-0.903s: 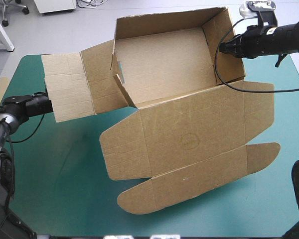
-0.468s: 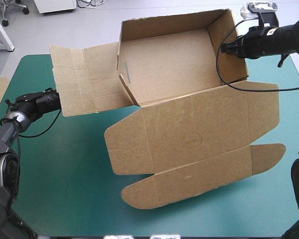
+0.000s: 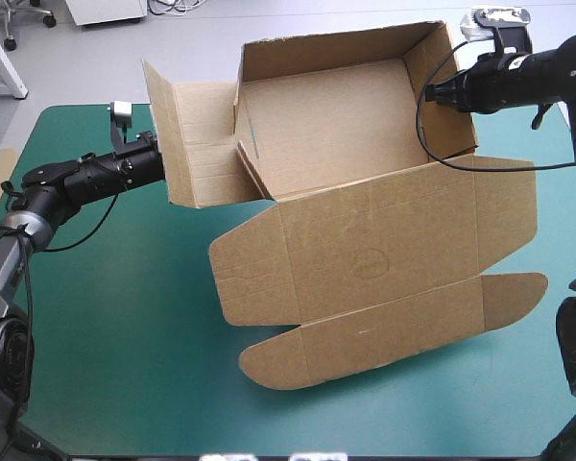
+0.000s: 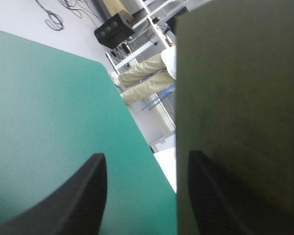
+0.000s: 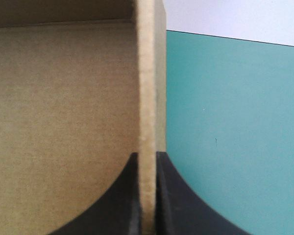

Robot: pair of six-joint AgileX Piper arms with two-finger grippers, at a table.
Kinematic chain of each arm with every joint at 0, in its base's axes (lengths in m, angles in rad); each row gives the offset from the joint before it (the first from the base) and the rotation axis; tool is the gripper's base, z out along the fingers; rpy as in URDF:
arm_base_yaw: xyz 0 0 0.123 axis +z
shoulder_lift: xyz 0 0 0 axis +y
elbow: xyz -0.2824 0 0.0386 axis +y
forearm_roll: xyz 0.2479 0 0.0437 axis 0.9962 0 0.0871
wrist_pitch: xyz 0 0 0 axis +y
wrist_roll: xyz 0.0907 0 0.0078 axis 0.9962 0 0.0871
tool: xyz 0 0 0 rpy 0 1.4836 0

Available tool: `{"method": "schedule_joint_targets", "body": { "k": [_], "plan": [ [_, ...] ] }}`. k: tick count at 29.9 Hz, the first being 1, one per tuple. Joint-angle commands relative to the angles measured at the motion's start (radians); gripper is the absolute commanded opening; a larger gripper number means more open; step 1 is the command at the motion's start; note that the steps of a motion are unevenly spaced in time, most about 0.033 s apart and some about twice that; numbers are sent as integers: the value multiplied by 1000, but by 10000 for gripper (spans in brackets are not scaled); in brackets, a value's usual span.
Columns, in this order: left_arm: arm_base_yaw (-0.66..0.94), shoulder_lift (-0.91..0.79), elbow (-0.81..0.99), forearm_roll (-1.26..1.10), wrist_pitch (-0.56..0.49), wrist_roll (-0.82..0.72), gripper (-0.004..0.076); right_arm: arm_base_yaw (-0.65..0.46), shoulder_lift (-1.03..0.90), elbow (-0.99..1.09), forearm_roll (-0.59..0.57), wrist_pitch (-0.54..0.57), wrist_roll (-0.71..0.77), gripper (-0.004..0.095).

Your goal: Fold the box

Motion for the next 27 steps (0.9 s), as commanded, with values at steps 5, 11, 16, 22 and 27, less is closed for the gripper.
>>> {"method": "schedule_joint_targets", "body": {
  "k": [5,11,16,22,27],
  "plan": [
    [-74,-61,-124,-122,132,-69,366,-7,-35,-31,37,-76,20,-13],
    [-87,-61,-189,-119,132,-94,366,-7,-32,-31,30,-87,25,-13],
    [-89,-61,-211,-117,132,-104,367,-7,-32,-31,30,-91,35,-13],
    [-115,-61,-217,-125,132,-117,380,-7,-32,-31,30,-91,46,-13],
    [-145,-61,-252,-128,119,-117,381,-7,-32,-31,28,-91,70,-12]
  ]
}}
